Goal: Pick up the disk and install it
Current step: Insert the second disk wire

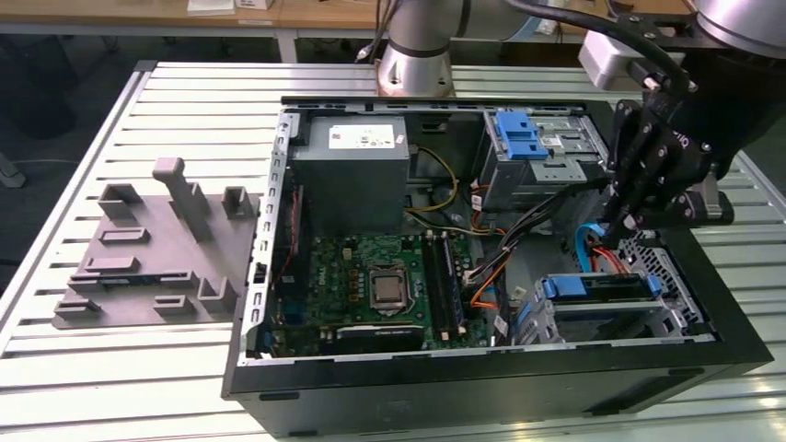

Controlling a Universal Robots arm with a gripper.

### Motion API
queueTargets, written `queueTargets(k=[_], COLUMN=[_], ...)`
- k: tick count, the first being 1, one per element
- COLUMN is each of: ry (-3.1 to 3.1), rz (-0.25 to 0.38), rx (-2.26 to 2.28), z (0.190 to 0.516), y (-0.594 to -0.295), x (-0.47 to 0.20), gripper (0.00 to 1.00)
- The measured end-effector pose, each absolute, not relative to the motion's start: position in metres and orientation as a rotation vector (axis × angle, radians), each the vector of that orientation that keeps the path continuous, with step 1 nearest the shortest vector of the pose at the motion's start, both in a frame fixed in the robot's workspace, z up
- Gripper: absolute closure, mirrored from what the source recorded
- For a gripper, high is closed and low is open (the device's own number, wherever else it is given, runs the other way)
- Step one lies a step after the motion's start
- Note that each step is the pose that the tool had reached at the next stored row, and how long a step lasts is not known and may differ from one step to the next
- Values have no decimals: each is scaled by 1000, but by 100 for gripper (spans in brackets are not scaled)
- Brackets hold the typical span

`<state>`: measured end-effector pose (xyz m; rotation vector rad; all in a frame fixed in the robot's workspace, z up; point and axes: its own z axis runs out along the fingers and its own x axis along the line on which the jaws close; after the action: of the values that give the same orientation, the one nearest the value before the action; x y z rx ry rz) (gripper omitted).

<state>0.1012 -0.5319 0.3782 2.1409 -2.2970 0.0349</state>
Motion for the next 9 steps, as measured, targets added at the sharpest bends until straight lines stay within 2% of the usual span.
queueTargets(k=[1, 2, 9], ry=[-2295, -2294, -2279], rz=[37, 38, 43], rx=[2141, 2141, 2152], z=[378, 377, 371], y=[-532, -532, -532], x=[101, 101, 101], gripper=[77, 70, 70])
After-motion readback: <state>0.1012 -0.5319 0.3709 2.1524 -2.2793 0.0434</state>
